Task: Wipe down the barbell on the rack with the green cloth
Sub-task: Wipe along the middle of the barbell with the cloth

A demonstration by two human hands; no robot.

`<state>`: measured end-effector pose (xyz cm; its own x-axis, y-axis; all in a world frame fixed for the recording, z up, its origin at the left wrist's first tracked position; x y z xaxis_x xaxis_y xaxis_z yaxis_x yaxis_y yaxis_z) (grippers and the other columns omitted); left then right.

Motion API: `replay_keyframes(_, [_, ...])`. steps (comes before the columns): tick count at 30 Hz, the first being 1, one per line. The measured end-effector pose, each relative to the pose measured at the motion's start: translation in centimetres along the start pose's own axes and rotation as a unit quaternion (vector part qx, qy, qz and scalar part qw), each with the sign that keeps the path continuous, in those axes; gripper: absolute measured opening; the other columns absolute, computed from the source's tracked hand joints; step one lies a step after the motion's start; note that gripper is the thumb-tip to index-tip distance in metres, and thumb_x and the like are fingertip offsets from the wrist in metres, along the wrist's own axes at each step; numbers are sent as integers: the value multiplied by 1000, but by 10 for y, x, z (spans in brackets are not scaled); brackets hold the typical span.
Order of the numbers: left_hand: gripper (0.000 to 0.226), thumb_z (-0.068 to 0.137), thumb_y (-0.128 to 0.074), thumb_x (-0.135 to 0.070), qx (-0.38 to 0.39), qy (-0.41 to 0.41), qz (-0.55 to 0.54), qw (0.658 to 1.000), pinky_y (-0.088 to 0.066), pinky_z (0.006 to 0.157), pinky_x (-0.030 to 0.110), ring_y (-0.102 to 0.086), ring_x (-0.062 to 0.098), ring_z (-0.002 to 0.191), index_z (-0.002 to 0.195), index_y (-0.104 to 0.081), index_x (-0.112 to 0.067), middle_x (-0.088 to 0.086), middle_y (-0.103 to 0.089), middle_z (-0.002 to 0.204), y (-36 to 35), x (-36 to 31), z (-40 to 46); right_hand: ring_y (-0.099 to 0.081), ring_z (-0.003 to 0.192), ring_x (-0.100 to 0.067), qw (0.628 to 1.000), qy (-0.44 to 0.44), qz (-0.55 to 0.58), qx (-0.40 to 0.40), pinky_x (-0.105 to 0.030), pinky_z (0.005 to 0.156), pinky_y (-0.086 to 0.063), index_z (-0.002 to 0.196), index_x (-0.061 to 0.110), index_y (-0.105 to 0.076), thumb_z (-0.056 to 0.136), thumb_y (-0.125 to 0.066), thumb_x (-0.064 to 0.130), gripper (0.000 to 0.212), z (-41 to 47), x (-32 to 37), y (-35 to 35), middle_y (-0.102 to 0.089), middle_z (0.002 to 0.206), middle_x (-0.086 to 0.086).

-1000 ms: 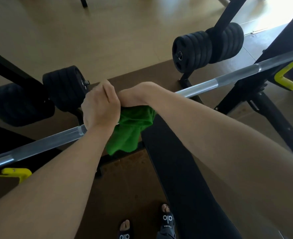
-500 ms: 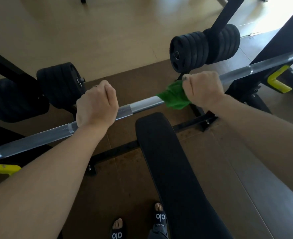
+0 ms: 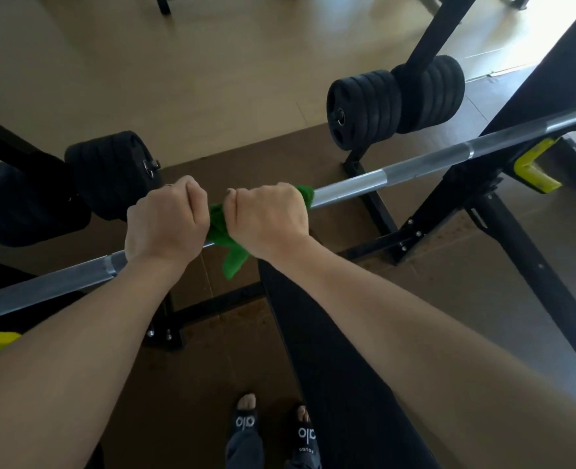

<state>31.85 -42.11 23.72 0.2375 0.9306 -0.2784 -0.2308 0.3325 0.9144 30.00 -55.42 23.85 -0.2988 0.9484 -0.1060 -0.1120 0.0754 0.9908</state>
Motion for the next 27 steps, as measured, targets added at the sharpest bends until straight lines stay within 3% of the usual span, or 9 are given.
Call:
replay_keyframes(2, [44,103,-23,-29,-2,0,7,1000,-45,44,36,-47,28,43,69,-47,-14,5,-47,54,-1,0,-1,-40,41,-14,1000,25,-4,-8,-29,46,-36,86,19,-56,108,-34,31,34,0,-6,-4,-37,54,9])
replay_keyframes(7, [43,106,-28,-24,4,-44,22,999,-25,44,22,-35,15,37,65,-41,-15,-3,-36,50,1,-5,-3,-34,35,-11,998,27,15,-47,-25,42,-38,70,24,-37,106,-43,34,38,-8,-22,2,-30,47,10])
replay_keyframes(11, [42,107,-27,-24,17,-73,-6,997,-25,45,24,-34,11,41,68,-42,-17,-6,-36,53,-4,-33,8,-39,37,-14,999,-43,17,-24,-25,44,-25,64,22,-41,105,-14,39,52,-15,-84,-7,-43,49,7])
replay_keyframes(15, [43,108,-22,-30,71,-51,-18,996,-24,47,27,-42,17,50,73,-45,-18,-3,-41,59,-28,-67,27,-33,40,-17,997,-74,-13,-19,-28,45,-17,61,23,-35,93,3,41,53,-21,-134,-17,-39,50,6])
replay_keyframes(18, [54,109,-19,-34,111,-12,-25,993,-22,46,26,-41,12,47,66,-47,-17,-2,-46,58,-41,-69,31,-30,40,-17,992,-118,-30,-18,-30,47,-19,59,22,-39,95,-1,40,55,-20,-137,-25,-36,48,7])
replay_keyframes(21, [61,109,-21,-34,85,-1,-31,996,-24,45,25,-44,11,44,60,-51,-16,-1,-49,54,-38,-69,28,-31,41,-19,987,-159,-18,-29,-34,52,-27,58,20,-38,103,-14,33,53,-20,-131,-22,-40,49,5])
replay_keyframes(24, [57,109,-22,-31,74,4,-35,997,-23,44,26,-43,14,43,60,-47,-17,-2,-46,53,-35,-71,27,-40,46,-18,994,-105,-3,26,-32,50,-29,68,20,-38,106,-21,27,41,-9,-104,-18,-48,57,4])
replay_keyframes(27, [47,108,-26,-35,95,40,-44,994,-30,58,33,-43,24,55,63,-38,-24,-6,-40,58,-34,-68,28,-43,52,-19,996,-70,22,43,-34,54,-33,65,24,-37,106,-25,29,42,0,-67,-12,-45,59,7])
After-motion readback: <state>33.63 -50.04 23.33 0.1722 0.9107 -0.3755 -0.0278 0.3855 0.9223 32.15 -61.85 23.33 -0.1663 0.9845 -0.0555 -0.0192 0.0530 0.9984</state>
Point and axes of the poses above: each hand's wrist, its own z-axis towards the middle knuckle, its own y-axis out of the back of the hand, x = y × z, the point moved 4 cm from there along z, towards the middle knuckle
